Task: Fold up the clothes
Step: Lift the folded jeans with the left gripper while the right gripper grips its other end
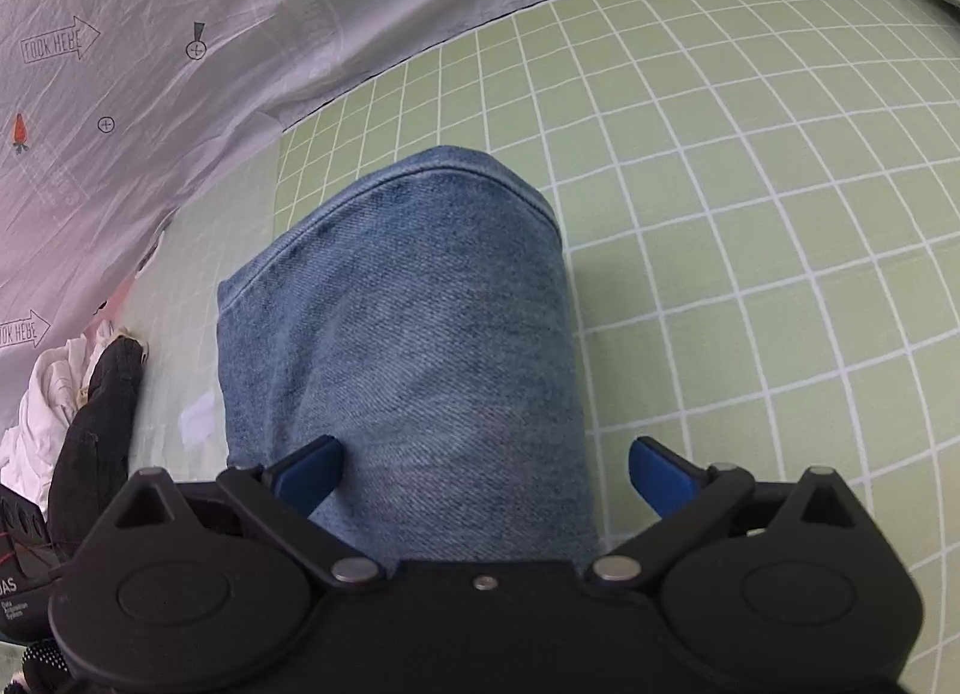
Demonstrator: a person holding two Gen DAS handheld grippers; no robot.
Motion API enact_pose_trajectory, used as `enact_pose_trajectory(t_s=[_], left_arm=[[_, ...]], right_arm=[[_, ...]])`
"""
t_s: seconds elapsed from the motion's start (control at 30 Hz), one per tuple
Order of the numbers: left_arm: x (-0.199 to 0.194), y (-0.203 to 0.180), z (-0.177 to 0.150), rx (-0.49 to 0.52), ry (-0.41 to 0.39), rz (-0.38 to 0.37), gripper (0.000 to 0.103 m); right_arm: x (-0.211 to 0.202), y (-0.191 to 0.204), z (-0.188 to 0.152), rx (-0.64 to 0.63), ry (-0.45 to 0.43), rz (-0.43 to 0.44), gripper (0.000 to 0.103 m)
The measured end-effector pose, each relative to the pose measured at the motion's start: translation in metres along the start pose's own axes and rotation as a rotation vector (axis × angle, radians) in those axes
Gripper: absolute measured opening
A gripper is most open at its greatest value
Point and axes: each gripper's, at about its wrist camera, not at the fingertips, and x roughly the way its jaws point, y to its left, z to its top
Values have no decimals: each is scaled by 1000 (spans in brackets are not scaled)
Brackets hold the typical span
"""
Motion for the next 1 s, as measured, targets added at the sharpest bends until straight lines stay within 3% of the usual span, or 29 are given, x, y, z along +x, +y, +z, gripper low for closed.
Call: enact_pose_trajectory(t_s=[0.03, 0.07, 0.1, 0.17, 0.27, 0.53, 0.77, 1.0], left_arm=[[0, 1, 0, -7, 3, -10, 30], [0, 1, 1, -3, 5, -15, 28], [0, -4, 0, 13, 5, -9, 26], [-1, -14, 0, 50, 4, 8, 23], [2, -34, -3, 82, 6, 11, 20], [24, -123, -7, 158, 24, -78, 17], [65, -262, -34, 309, 58, -201, 17], [115, -408, -68, 389, 113, -340, 17]], right_arm=[[1, -5, -1, 31, 10, 37, 101], [2, -10, -1, 61, 19, 75, 88], [3, -15, -2, 89, 27, 110, 84], [-5, -17, -5, 75, 9, 134, 65], [-22, -21, -10, 45, -22, 153, 54], [-84, -94, 4, 137, -111, 162, 48], [-170, -207, 21, 229, -232, 141, 48], [-266, -331, 59, 266, -317, 56, 48]])
